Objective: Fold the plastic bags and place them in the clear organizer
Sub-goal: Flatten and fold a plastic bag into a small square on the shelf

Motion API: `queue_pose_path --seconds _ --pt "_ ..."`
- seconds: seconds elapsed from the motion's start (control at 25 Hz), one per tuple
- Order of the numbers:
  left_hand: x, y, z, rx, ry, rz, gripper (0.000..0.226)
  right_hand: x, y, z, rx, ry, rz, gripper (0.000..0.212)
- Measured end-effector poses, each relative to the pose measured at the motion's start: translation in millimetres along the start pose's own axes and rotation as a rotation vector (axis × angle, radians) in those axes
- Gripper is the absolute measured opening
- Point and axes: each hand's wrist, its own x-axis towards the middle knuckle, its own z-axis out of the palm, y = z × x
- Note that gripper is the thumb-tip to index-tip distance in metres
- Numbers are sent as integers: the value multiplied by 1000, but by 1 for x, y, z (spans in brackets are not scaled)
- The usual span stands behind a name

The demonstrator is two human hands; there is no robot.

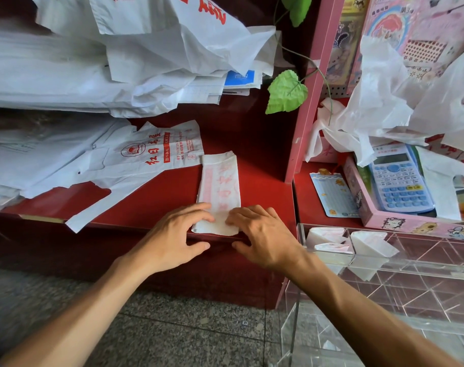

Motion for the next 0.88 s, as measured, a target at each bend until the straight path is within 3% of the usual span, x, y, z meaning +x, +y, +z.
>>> queue_pose_path --seconds 0.2,0.56,0.68,0.88 --pt "-2 1 2 -11 -37 -16 60 -1 2 0 -41 13 57 56" --pt "5 4 2 -2 -6 -20 51 -2 4 1 -91 -120 110 86" --pt "5 4 6 18 27 1 47 -2 7 0 -50 -49 89 77" --pt "1 0 1 -102 89 30 23 -3 10 3 13 89 3 38"
